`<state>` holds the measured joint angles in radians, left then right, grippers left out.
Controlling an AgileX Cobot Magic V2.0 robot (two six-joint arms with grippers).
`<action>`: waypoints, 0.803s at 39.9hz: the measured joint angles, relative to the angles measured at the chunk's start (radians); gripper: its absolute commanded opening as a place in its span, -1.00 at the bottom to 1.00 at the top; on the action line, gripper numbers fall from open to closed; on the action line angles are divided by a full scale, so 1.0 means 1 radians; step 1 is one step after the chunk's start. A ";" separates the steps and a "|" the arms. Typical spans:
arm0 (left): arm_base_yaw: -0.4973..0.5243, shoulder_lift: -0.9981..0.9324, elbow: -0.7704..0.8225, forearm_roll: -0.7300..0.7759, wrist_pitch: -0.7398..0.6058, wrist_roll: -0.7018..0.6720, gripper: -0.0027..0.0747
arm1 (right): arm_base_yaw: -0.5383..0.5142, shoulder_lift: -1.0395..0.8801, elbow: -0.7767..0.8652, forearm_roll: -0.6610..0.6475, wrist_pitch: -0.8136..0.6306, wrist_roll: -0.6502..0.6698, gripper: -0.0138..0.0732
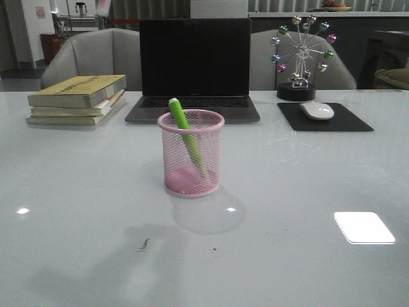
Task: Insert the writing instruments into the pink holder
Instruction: 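Lift the pink marker upright and carry it over the holder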
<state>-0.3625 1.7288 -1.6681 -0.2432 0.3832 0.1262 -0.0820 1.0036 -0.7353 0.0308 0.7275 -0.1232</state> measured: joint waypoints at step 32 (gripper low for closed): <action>-0.360 -0.022 0.536 -0.120 -0.761 -0.046 -0.69 | 0.000 0.000 0.000 0.000 0.022 0.000 0.27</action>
<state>-0.7227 1.7064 -1.1318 -0.3632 -0.3782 0.0800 -0.0820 1.0036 -0.7353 0.0308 0.7500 -0.1232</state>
